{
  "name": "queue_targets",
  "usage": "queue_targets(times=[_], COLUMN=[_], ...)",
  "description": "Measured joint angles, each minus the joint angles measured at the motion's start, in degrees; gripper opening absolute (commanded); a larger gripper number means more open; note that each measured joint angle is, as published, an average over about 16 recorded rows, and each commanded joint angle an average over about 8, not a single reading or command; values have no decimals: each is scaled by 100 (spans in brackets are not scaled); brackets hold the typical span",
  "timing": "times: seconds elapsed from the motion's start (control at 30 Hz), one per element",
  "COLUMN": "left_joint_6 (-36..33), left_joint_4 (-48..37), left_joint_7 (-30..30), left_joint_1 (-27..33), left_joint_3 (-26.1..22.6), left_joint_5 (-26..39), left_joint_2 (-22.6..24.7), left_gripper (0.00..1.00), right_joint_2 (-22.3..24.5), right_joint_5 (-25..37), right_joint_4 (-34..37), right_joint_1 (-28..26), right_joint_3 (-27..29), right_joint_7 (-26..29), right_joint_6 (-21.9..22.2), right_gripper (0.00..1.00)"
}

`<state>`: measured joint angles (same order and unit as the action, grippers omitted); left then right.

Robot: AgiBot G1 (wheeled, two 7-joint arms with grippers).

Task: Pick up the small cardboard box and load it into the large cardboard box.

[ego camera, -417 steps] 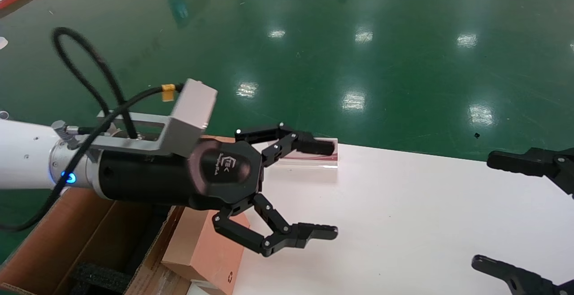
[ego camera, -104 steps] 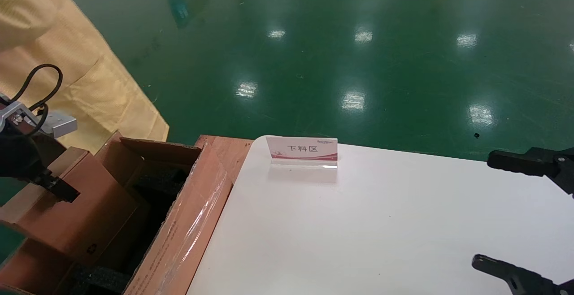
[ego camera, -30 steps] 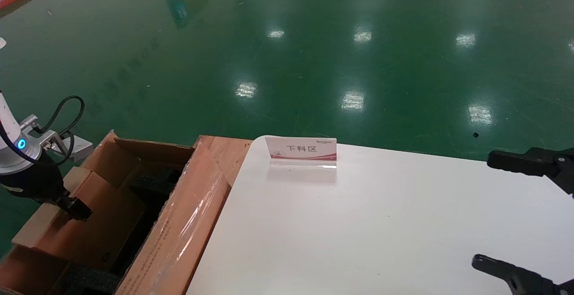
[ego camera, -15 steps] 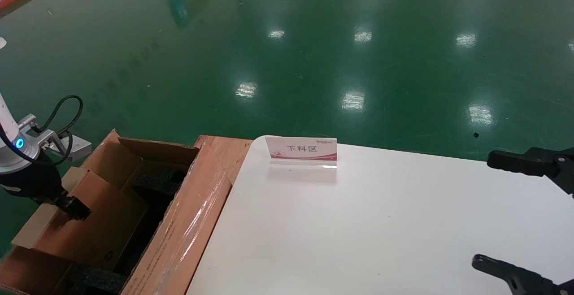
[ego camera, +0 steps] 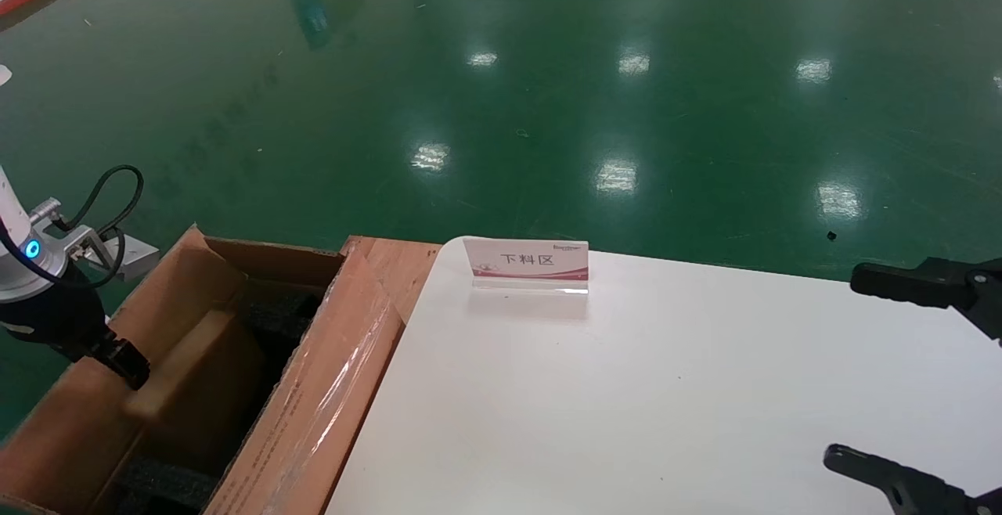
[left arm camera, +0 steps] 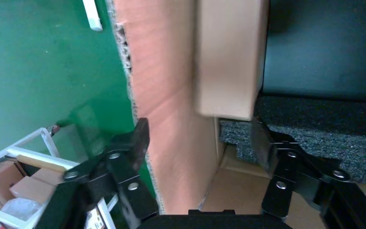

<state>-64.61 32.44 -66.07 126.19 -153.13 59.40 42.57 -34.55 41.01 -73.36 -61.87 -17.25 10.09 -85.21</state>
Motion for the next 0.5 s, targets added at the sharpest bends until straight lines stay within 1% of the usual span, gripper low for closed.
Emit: queue_targets(times=[0.13, 0.27, 0.4, 0.5], left_joint_6=[45, 147, 317, 479], left_joint_4=[29, 123, 342, 617], left_joint_7=[83, 273, 583, 871], left_joint_1=[58, 239, 592, 975], left_joint_3=[4, 35, 96, 158], left_joint_5=[33, 83, 162, 247], left_joint_2=[3, -32, -124, -237], left_gripper=[100, 100, 100, 100], right_joint_2=[0, 0, 0, 0], right_joint_5=[0, 0, -1, -1], right_joint_4=[1, 2, 3, 4], right_joint_1=[0, -1, -2, -2], right_joint_3=[0, -1, -2, -3], right_joint_7=[0, -1, -2, -2], right_joint_6=[0, -1, -1, -1], right_gripper=[100, 100, 100, 100])
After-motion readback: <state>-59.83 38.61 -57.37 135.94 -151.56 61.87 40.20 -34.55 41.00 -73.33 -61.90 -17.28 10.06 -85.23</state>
